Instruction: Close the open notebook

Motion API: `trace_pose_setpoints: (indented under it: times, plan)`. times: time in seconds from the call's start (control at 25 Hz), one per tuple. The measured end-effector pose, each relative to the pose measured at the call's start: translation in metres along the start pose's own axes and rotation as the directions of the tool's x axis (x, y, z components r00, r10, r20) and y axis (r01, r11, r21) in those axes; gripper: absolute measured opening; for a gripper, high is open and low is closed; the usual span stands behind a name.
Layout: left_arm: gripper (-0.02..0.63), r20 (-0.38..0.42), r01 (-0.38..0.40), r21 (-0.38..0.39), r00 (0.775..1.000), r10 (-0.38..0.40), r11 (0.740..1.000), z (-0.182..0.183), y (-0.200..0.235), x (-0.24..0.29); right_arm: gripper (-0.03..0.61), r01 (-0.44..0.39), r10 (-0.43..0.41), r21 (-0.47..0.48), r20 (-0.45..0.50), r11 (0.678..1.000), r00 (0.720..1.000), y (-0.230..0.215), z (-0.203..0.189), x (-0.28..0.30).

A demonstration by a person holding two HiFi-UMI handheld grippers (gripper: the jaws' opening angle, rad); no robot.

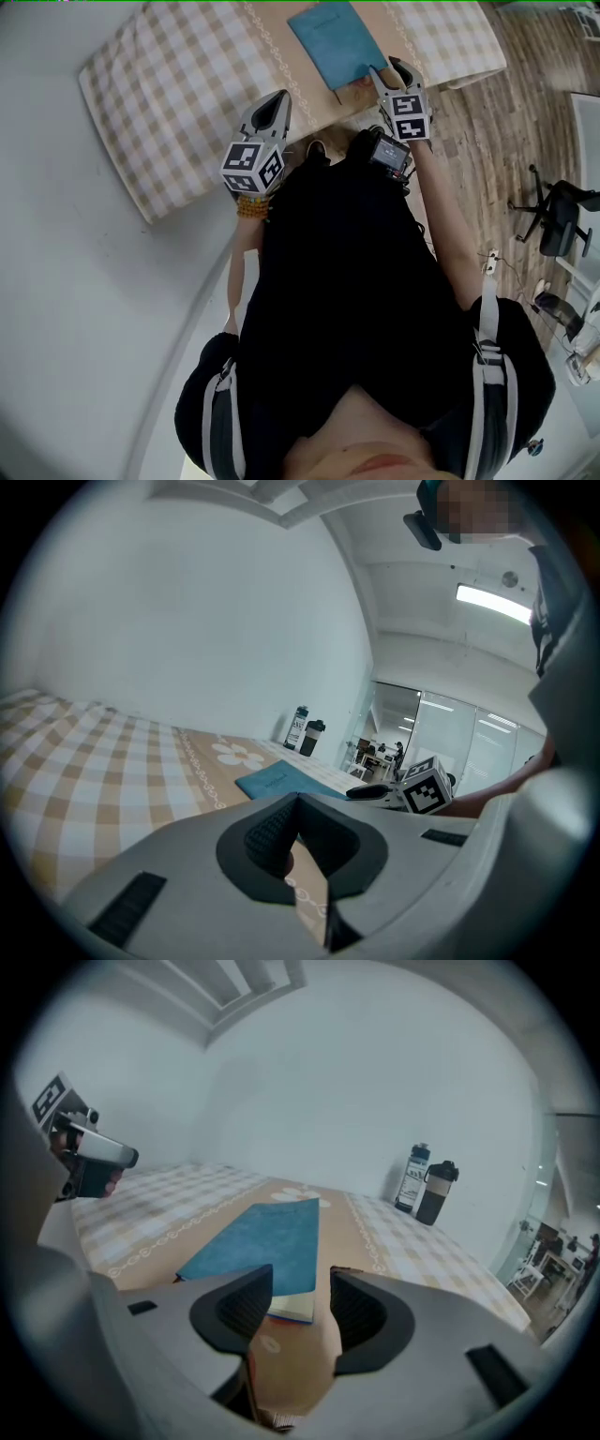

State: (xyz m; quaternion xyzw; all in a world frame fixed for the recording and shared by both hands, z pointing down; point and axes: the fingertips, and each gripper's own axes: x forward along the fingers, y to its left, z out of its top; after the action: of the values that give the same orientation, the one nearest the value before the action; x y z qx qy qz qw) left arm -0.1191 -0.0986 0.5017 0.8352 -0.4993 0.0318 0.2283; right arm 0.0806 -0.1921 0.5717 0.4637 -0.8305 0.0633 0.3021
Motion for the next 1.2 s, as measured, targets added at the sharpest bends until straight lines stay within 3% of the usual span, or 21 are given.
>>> trace_pose_setpoints:
  times: [0.24,0.4,0.56,0.84,1.2]
  plan:
    - [0.005,-0.010,0.001,-0.005,1.000,-0.001,1.000,-0.003,0.003,0.003,0.169,0.050,-0.043,-0.065,0.093,0.997,0.995,-0.010,0.023,-0.020]
    - [0.005,-0.011,0.009,-0.005,1.000,-0.009,1.000,-0.004,0.001,0.003,0.104,-0.011,0.025,-0.092,0.157,0.996,0.987,0.005,0.041,-0.019]
    - [0.005,-0.003,-0.004,-0.007,1.000,0.004,1.000,-0.002,0.003,-0.001,0.104,-0.103,0.108,-0.077,0.071,0.992,0.992,0.021,0.025,0.005]
    - [0.005,-0.003,-0.024,-0.015,1.000,0.024,1.000,-0.004,0.009,-0.008,0.104,-0.133,0.132,-0.001,-0.085,0.991,0.988,0.017,-0.015,0.022]
    - [0.005,0.006,-0.018,-0.014,1.000,0.018,1.000,0.002,0.015,0.000,0.104,-0.124,0.122,-0.011,-0.112,0.992,0.986,0.016,-0.013,0.033]
